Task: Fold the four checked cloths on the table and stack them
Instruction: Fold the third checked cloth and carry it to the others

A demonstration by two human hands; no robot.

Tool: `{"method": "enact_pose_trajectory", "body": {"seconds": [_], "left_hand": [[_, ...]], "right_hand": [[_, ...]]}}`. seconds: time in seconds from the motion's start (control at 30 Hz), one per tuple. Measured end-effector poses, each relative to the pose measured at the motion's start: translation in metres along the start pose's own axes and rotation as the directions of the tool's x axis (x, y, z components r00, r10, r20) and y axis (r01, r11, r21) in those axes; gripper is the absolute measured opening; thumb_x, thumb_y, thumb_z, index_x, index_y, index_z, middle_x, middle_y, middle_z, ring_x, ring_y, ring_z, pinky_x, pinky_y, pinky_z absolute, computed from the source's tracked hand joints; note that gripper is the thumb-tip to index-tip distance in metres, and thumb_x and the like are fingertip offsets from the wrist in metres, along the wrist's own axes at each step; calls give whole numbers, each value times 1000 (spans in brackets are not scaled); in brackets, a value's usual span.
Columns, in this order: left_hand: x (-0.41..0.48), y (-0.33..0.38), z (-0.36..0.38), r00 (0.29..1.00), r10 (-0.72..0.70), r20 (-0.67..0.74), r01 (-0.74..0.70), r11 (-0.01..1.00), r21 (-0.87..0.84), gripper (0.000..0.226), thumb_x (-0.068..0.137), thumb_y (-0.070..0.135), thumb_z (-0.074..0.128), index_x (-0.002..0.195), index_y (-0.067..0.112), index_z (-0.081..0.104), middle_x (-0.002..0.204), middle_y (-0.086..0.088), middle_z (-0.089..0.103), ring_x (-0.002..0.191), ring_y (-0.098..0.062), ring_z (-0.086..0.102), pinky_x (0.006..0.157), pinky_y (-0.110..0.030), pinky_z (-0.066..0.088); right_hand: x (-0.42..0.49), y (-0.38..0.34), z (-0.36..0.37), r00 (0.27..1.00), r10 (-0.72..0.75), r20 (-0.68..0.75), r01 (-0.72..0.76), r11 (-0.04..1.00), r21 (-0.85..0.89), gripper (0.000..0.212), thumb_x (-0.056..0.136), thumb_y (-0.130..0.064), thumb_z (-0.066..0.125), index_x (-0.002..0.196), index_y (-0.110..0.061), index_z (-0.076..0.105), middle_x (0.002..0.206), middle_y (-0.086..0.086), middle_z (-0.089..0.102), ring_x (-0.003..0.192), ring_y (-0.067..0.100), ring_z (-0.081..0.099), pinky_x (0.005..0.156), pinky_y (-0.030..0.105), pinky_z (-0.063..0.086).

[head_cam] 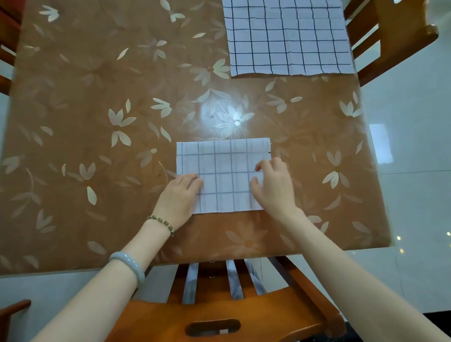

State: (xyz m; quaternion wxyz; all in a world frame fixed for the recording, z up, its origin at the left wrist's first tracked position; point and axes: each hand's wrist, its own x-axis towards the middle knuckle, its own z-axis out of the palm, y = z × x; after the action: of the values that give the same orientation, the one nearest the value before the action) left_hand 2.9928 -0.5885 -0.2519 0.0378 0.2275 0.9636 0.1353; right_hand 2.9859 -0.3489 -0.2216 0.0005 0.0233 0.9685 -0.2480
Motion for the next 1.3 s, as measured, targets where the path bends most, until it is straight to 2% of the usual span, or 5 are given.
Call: {"method": "enact_pose_trajectory", "body": {"seconds": [0.27,0.57,0.8,1.1,1.3], "left_hand": [[28,0,5,998,-49,-44,51,998,29,38,85,21,43,111,1,62,101,-15,62,80,-32,59,69,-39,54],[57,-2,27,990,-65,-123,75,994,79,28,89,17,42,105,2,58,113,-17,62,111,-33,56,99,-41,41],[55,-3,27,978,-188,87,178,978,110,64,95,42,26,147,5,27,154,-11,27,143,-23,25,116,-45,15],[57,2,27,943,-296,151,279,952,125,72,89,61,2,149,25,-11,155,2,-17,145,-14,-12,118,-42,-7],[57,4,28,937,-315,149,287,940,184,72,90,55,-1,149,16,-11,157,-2,-15,146,-17,-11,119,-42,-6]], "right_hand": [[14,-37,52,904,-343,253,373,924,-80,33,77,-10,41,99,0,63,102,17,62,91,36,61,75,43,52],[33,-38,71,885,-349,308,406,903,-143,50,89,-21,37,132,1,52,138,21,50,131,35,43,112,45,29],[52,-7,68,905,-249,344,341,909,-240,61,95,-41,32,142,-3,41,147,16,41,138,29,37,113,46,21],[75,45,38,975,-55,217,140,906,-399,72,93,-50,7,151,-7,13,159,11,10,148,23,5,116,45,-11],[51,-23,67,923,-318,218,374,876,-305,58,95,-31,27,145,-1,32,152,19,31,142,33,27,114,53,11]]}}
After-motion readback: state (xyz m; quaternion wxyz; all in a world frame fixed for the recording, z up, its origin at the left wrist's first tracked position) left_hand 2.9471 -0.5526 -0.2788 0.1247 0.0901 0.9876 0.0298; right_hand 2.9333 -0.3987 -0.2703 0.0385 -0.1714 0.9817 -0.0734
